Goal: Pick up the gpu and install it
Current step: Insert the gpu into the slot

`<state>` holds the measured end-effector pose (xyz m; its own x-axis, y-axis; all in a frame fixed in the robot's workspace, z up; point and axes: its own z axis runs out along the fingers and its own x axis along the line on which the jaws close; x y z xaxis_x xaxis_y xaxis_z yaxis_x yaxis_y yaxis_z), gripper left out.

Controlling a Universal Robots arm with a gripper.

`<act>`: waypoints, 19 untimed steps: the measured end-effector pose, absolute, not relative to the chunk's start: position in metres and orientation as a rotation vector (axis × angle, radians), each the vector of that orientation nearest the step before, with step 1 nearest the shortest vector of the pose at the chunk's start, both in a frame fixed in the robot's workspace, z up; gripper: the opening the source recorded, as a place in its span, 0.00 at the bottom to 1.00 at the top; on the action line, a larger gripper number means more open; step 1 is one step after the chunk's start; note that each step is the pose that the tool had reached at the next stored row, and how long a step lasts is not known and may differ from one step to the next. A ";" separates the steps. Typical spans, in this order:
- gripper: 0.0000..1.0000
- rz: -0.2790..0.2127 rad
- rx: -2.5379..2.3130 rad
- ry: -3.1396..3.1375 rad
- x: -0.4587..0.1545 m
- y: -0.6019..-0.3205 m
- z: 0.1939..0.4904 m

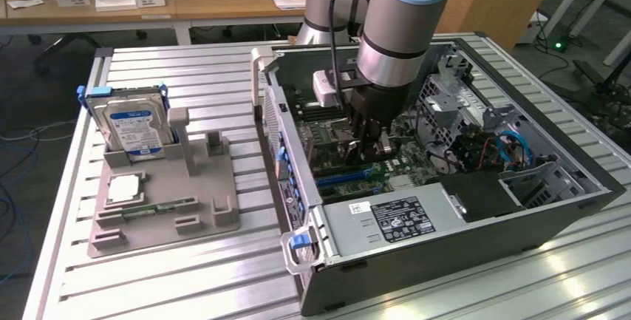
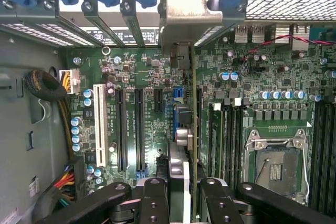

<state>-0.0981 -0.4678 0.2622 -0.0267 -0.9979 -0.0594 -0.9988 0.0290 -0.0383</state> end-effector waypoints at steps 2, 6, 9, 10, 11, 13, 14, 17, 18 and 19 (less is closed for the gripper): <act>0.28 0.022 -2.143 2.203 -0.098 -0.468 0.261; 0.28 0.020 -2.144 2.205 -0.098 -0.468 0.256; 0.28 0.017 -2.146 2.206 -0.099 -0.468 0.254; 0.28 0.017 -2.146 2.206 -0.098 -0.468 0.254; 0.28 0.017 -2.146 2.206 -0.099 -0.468 0.254; 0.28 0.017 -2.145 2.206 -0.100 -0.468 0.254; 0.28 0.018 -2.146 2.206 -0.100 -0.468 0.254; 0.28 0.017 -2.146 2.207 -0.101 -0.468 0.252; 0.28 0.017 -2.146 2.207 -0.101 -0.468 0.251; 0.28 0.017 -2.147 2.207 -0.102 -0.468 0.250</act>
<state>-0.1018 -0.4678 0.2497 -0.0269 -0.9983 -0.0526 -0.9989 0.0288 -0.0357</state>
